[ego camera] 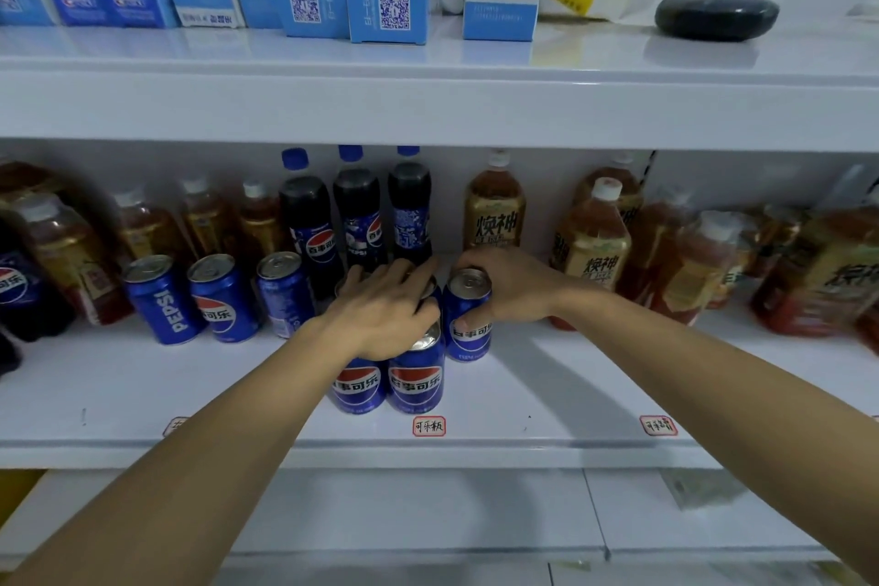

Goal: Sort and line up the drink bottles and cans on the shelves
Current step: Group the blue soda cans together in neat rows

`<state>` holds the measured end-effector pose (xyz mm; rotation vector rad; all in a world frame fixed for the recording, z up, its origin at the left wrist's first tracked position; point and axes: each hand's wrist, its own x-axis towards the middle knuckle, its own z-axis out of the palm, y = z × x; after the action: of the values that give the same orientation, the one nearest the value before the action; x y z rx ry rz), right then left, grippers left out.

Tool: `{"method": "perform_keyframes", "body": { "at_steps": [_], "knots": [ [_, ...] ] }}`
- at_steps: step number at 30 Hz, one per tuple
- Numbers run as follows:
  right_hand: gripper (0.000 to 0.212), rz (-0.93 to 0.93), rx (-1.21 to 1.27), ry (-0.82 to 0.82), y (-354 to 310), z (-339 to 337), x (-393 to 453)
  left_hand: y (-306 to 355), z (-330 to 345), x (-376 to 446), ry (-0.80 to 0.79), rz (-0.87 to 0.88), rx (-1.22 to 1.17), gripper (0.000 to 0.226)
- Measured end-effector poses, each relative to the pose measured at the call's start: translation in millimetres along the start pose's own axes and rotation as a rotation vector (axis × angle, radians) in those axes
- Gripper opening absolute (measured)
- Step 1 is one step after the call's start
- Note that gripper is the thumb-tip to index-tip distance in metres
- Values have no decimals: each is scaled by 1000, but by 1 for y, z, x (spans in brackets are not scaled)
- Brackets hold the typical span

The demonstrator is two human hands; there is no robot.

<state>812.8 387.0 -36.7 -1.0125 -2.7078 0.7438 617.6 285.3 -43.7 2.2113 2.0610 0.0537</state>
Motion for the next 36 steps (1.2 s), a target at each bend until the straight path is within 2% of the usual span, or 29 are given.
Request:
{"method": "perform_keyframes", "body": {
  "at_steps": [9, 15, 36],
  "knots": [
    [51, -7, 45, -4, 1, 2, -2, -1, 1, 0, -8, 11, 6, 58],
    [70, -10, 2, -29, 3, 5, -4, -2, 1, 1, -17, 13, 11, 58],
    [62, 22, 27, 26, -5, 7, -6, 0, -3, -1, -54, 14, 33, 61]
  ]
}}
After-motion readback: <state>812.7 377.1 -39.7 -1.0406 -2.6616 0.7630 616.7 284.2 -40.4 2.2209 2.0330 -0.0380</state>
